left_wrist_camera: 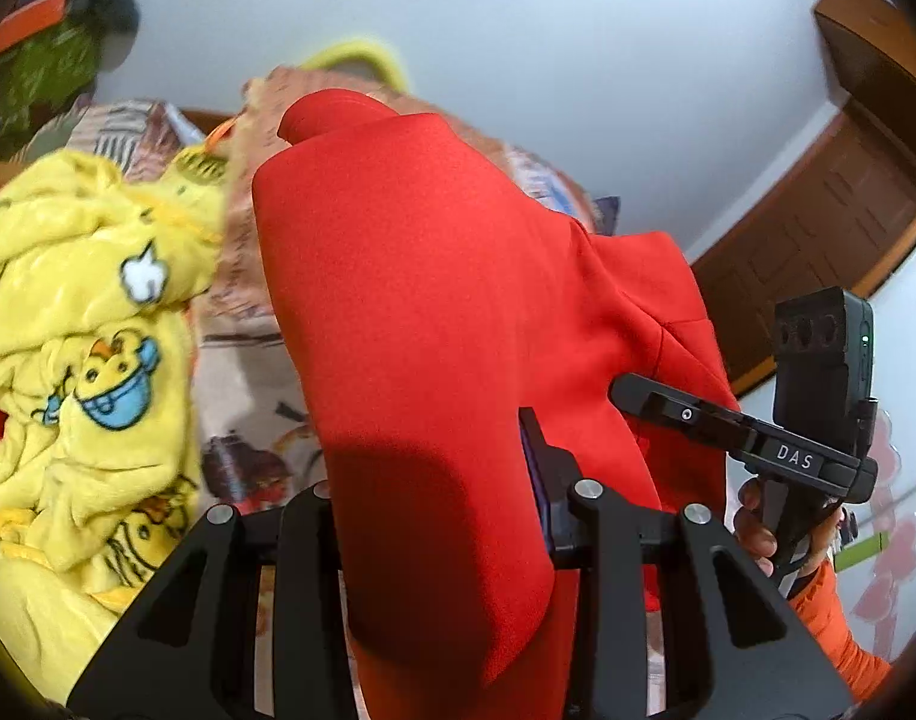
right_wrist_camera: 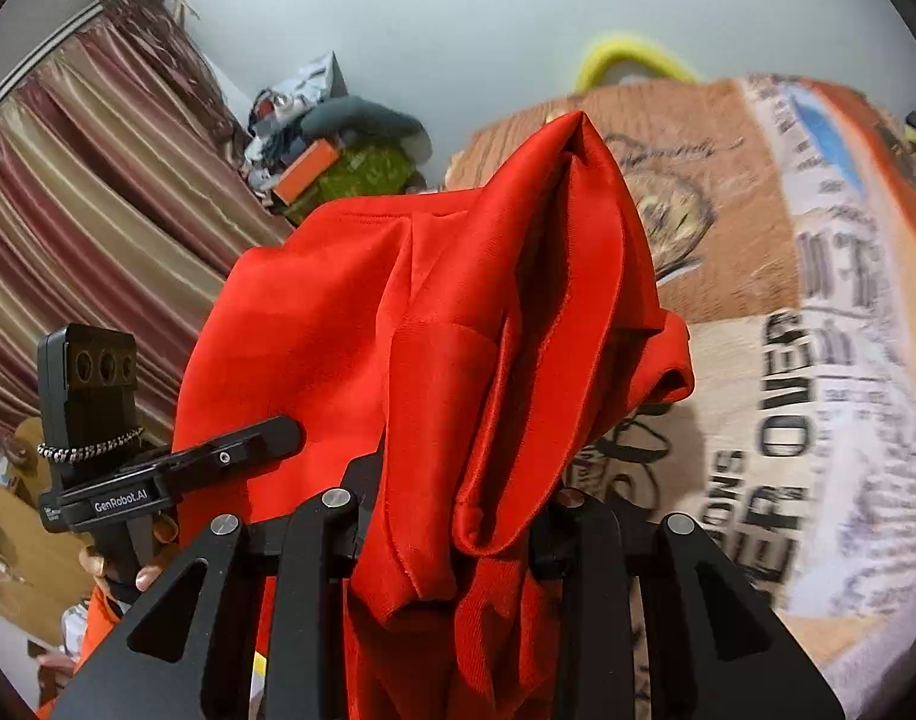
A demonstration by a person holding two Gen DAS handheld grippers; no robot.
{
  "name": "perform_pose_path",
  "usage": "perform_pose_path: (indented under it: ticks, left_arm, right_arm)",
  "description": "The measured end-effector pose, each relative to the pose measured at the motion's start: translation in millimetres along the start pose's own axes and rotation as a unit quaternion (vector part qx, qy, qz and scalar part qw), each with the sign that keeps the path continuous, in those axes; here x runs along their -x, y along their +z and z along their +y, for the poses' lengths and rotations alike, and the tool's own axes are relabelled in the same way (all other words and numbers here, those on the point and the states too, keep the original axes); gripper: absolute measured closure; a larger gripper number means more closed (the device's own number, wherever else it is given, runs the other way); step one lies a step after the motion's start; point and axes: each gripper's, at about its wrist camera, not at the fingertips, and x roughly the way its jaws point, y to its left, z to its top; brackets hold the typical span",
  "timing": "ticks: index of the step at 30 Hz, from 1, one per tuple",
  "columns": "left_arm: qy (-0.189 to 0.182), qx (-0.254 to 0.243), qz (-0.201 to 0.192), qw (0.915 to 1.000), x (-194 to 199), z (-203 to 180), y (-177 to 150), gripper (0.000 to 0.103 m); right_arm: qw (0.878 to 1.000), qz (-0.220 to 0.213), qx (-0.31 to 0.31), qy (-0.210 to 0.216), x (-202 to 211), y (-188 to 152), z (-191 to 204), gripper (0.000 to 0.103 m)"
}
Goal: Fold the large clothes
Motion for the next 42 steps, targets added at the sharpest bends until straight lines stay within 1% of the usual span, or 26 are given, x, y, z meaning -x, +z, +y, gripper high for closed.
perform_pose_path:
  ticks: [7,9,12,13,14,15,17,19,21,22,24,27,29,31,33,35,37,39,40,41,42]
  left_arm:
    - [0.028,0.03,0.045,0.9981,-64.3,63.1,-12.0,0.067]
    - [0.034,0.041,0.061,0.9967,-84.2,77.8,-18.1,0.067]
    - [0.038,0.063,0.091,0.9932,-113.7,99.2,-29.4,0.066]
    - [0.041,0.072,0.102,0.9913,-122.6,105.9,-34.1,0.063]
    - [0.044,0.077,0.108,0.9902,-126.8,109.3,-37.4,0.057]
    - [0.045,0.08,0.106,0.9901,-129.2,113.0,-41.5,0.054]
    - [0.043,0.08,0.1,0.9908,-124.9,114.7,-44.2,0.046]
    - [0.05,0.079,0.1,0.9905,-115.0,112.5,-45.4,0.044]
    - [0.064,0.068,0.101,0.9905,-105.3,109.5,-46.0,0.044]
    - [0.074,0.061,0.098,0.9906,-100.4,105.9,-44.1,0.044]
    - [0.11,0.027,0.085,0.99,-85.8,95.7,-44.4,0.044]
    - [0.164,-0.032,0.053,0.9845,-60.4,75.8,-49.7,0.044]
    - [0.188,-0.059,0.031,0.9799,-44.6,62.3,-55.2,0.043]
    - [0.197,-0.071,0.02,0.9776,-36.3,54.4,-61.8,0.042]
    - [0.203,-0.08,0.015,0.9758,-31.1,50.8,-72.7,0.039]
    - [0.216,-0.084,0.015,0.9727,-32.0,50.2,-84.2,0.035]
    - [0.23,-0.079,0.027,0.9696,-43.1,53.1,-93.2,0.035]
    - [0.247,-0.067,0.042,0.9658,-53.7,62.9,-105.1,0.034]
    - [0.25,-0.062,0.043,0.9654,-54.7,65.8,-109.4,0.031]
    - [0.25,-0.051,0.037,0.9663,-53.5,71.4,-115.3,0.027]
    - [0.249,-0.045,0.031,0.9669,-51.1,74.6,-118.9,0.024]
  right_arm:
    - [0.997,0.061,-0.036,-0.023,-78.0,-8.0,-30.5,0.077]
    - [0.994,0.085,-0.052,-0.036,-100.8,-11.6,-45.0,0.077]
    - [0.99,0.112,-0.062,-0.051,-120.5,-18.8,-60.9,0.077]
    - [0.989,0.12,-0.062,-0.057,-125.7,-22.1,-66.2,0.076]
    - [0.989,0.124,-0.062,-0.06,-127.0,-24.4,-69.2,0.076]
    - [0.988,0.126,-0.061,-0.062,-127.4,-25.8,-70.6,0.075]
    - [0.989,0.126,-0.05,-0.064,-122.1,-26.6,-69.1,0.073]
    - [0.988,0.129,-0.03,-0.079,-114.0,-29.4,-62.0,0.069]
    - [0.987,0.122,0.007,-0.105,-99.9,-29.8,-50.0,0.068]
    - [0.986,0.114,0.023,-0.117,-94.7,-27.9,-43.9,0.068]
    - [0.982,0.085,0.063,-0.154,-75.4,-29.4,-28.9,0.068]
    - [0.973,0.048,0.11,-0.196,-60.5,-31.4,-11.8,0.068]
    - [0.967,0.024,0.136,-0.213,-53.5,-33.7,3.1,0.063]
    - [0.965,0.016,0.153,-0.214,-51.8,-37.8,15.4,0.052]
    - [0.963,0.02,0.165,-0.212,-55.9,-45.3,23.6,0.045]
    - [0.96,0.03,0.174,-0.216,-66.4,-52.9,25.6,0.044]
    - [0.952,0.057,0.185,-0.238,-79.6,-63.2,20.8,0.044]
    - [0.938,0.086,0.195,-0.274,-93.5,-73.1,9.9,0.044]
    - [0.934,0.093,0.196,-0.283,-93.5,-76.6,4.8,0.044]
    - [0.935,0.098,0.192,-0.281,-90.9,-79.5,-1.8,0.044]
    - [0.941,0.096,0.183,-0.27,-85.9,-80.9,-7.2,0.043]
